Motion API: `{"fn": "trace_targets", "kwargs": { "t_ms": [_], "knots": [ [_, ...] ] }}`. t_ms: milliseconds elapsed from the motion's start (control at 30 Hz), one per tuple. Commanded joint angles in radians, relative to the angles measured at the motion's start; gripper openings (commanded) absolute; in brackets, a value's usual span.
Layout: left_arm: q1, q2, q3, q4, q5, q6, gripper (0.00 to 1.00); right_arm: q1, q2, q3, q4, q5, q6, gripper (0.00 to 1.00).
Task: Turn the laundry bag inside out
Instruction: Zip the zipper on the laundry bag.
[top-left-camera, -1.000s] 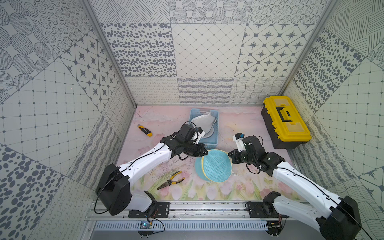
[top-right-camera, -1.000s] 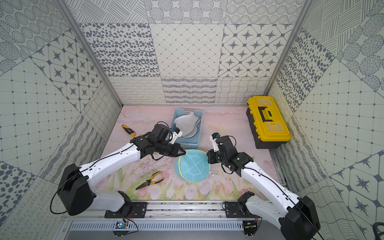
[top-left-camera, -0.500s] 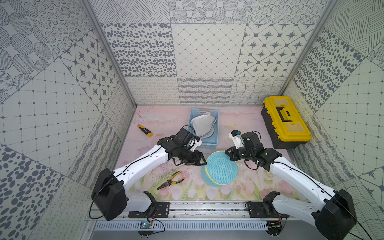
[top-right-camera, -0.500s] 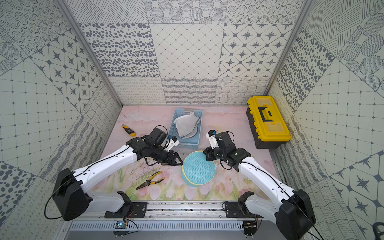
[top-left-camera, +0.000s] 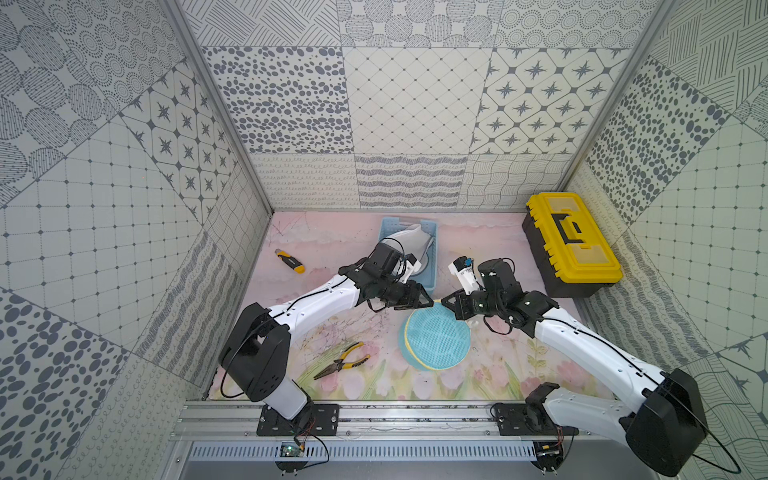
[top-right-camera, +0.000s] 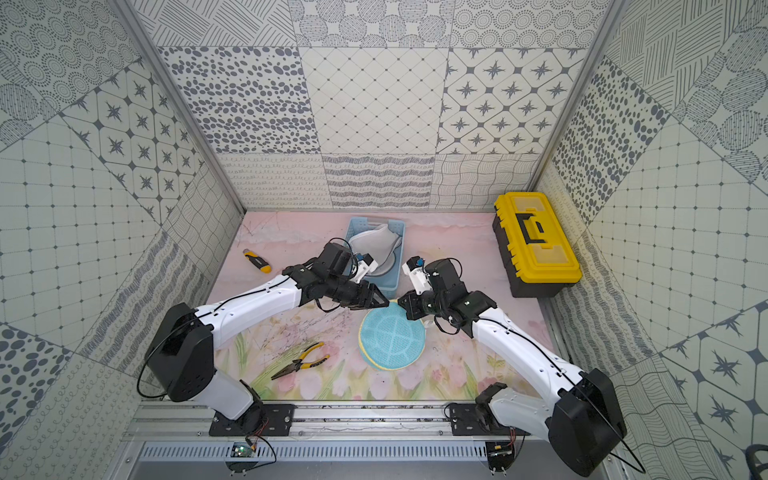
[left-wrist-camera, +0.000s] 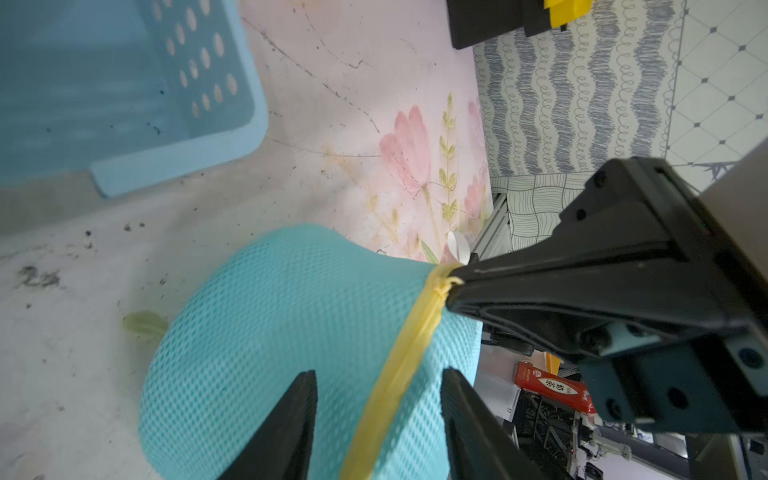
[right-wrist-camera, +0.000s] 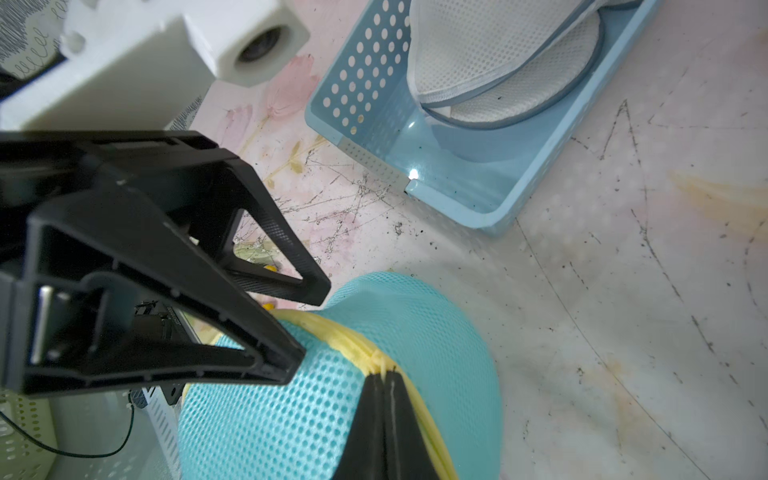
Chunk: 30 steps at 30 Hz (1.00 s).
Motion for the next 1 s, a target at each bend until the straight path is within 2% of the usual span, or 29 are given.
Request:
{"fn": "trace_targets", "kwargs": {
  "t_ms": [0,100,233,433,733,967],
  "knots": [
    [-0.022,0.020,0.029,0.059,0.055,0.035,0.42,0.013,0.013,0.034,0.041,-0.008,-0.014,0.00],
    [-0.025,0.016,0.023,0.045,0.046,0.041,0.31,0.017,0.016,0.038,0.043,0.001,-0.013,0.00],
    [-0.026,0.009,0.021,0.032,0.051,0.045,0.28,0.020,0.014,0.042,0.041,0.023,-0.005,0.00],
    [-0.030,0.000,0.013,0.010,0.029,0.049,0.00,0.022,0.009,0.047,0.033,0.067,0.017,0.00],
    [-0.033,-0.058,-0.019,-0.006,-0.036,0.062,0.00,0.011,0.007,0.022,-0.016,0.179,0.057,0.00],
    [-0.012,-0.112,-0.061,-0.023,-0.081,0.082,0.00,-0.030,-0.077,-0.058,-0.058,0.208,0.091,0.00]
  ]
}}
